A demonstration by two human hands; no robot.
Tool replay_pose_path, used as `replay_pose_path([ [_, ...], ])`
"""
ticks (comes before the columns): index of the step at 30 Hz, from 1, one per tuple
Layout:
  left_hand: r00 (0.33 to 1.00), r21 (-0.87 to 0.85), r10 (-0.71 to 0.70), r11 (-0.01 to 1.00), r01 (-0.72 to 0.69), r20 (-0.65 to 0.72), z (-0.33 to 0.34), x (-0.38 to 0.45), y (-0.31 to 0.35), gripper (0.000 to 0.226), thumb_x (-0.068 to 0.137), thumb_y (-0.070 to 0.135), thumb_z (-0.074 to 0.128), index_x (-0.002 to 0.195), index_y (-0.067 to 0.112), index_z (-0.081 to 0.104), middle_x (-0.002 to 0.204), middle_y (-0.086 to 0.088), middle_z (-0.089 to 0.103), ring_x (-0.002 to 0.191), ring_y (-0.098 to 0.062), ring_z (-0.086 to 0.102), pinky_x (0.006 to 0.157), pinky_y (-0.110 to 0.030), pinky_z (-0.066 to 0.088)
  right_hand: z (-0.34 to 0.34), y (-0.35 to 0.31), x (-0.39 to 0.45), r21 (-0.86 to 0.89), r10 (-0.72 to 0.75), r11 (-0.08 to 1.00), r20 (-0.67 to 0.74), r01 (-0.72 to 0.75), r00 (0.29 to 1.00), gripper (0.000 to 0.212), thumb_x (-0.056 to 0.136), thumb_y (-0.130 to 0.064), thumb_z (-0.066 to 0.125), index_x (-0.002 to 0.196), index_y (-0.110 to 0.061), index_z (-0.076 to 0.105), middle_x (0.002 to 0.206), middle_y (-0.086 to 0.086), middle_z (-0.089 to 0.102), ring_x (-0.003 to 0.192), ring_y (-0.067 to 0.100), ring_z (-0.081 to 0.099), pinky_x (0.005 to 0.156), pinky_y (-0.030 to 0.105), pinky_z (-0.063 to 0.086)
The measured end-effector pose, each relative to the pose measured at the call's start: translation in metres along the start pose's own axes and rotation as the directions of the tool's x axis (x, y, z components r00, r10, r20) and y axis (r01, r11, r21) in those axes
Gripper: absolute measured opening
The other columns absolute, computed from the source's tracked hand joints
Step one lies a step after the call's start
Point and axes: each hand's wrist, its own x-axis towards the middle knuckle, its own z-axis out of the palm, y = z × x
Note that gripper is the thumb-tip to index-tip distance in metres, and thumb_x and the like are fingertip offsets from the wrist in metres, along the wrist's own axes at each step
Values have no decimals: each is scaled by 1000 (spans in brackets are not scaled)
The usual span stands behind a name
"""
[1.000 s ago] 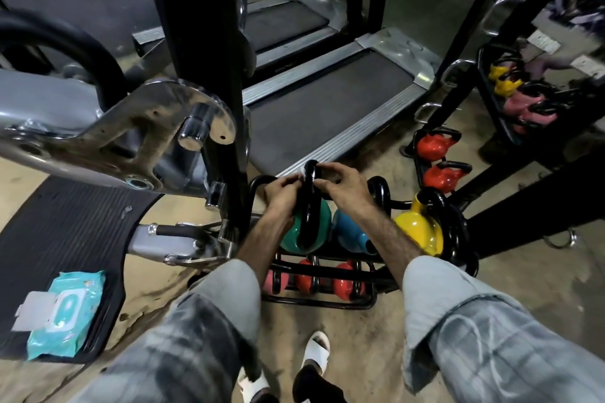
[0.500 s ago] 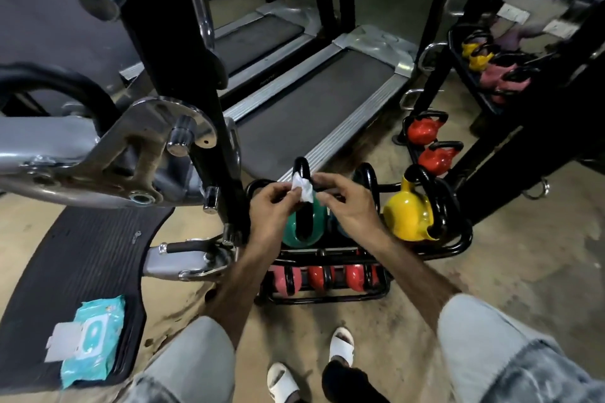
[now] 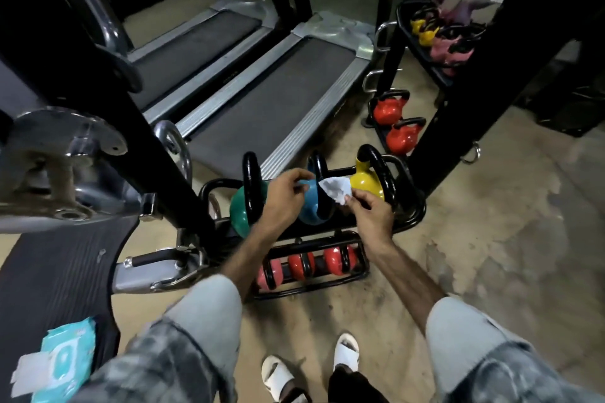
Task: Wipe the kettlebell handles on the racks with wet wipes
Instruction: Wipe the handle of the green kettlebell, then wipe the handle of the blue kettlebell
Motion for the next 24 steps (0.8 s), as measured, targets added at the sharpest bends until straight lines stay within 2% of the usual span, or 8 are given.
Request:
replay_pose_path([
  [4,963,387,90,903,-187,254,10,38,16,48,76,1,73,123,7,63,136,-14,55,126,-25,52,107,-30,40,-3,8,11,-196,-52,978,94,69,994,21,90,-16,68,108,-7,74,101,3,73,90,11,63,69,7,41],
  [8,903,591,34,746,-308,427,20,53,35,56,75,6,75,129,8,59,144,-15,47,133,-26,43,106,-27,31,2,17,11,-174,-57,980,236,100,970,15,87,-13,71,100,-6,75,89,-2,71,83,9,64,70,8,45],
  [10,905,635,25,704,-318,425,26,57,38,56,72,4,76,126,7,61,138,-16,51,130,-27,46,104,-29,32,-1,29,11,-152,-6,987,260,47,966,6,82,-14,77,85,-17,74,81,-6,71,78,7,64,73,18,48],
  [13,918,688,12,658,-307,397,32,60,39,54,70,1,75,123,7,63,136,-11,50,125,-28,48,98,-30,36,0,45,12,-207,3,976,299,62,954,22,77,-19,79,68,-33,64,71,-15,69,73,-3,64,70,22,47],
  [17,924,691,28,656,-304,380,34,63,41,49,70,6,77,118,8,67,135,-10,54,126,-25,47,93,-24,33,7,53,17,-110,-41,990,344,83,938,21,79,-25,75,98,-27,68,91,-7,74,90,9,69,84,36,57],
  [19,935,699,8,662,-271,355,32,65,40,49,70,14,81,117,13,69,138,-6,54,129,-22,46,98,-27,36,8,48,18,-79,-49,993,360,83,931,26,83,-29,73,108,-23,71,95,-8,74,92,8,68,87,33,56],
  [21,945,698,-13,677,-233,328,32,66,41,49,67,17,84,113,16,71,136,-4,55,126,-21,49,98,-31,42,8,43,21,-50,-19,998,360,40,933,32,87,-29,72,117,-20,70,93,-14,72,86,2,65,81,22,55],
  [24,947,703,-15,674,-227,320,36,67,42,48,64,13,85,110,16,71,128,-5,57,118,-21,54,92,-29,43,5,46,26,-7,90,995,442,-97,893,28,91,-26,67,119,-20,68,77,-11,63,64,3,55,67,29,47],
])
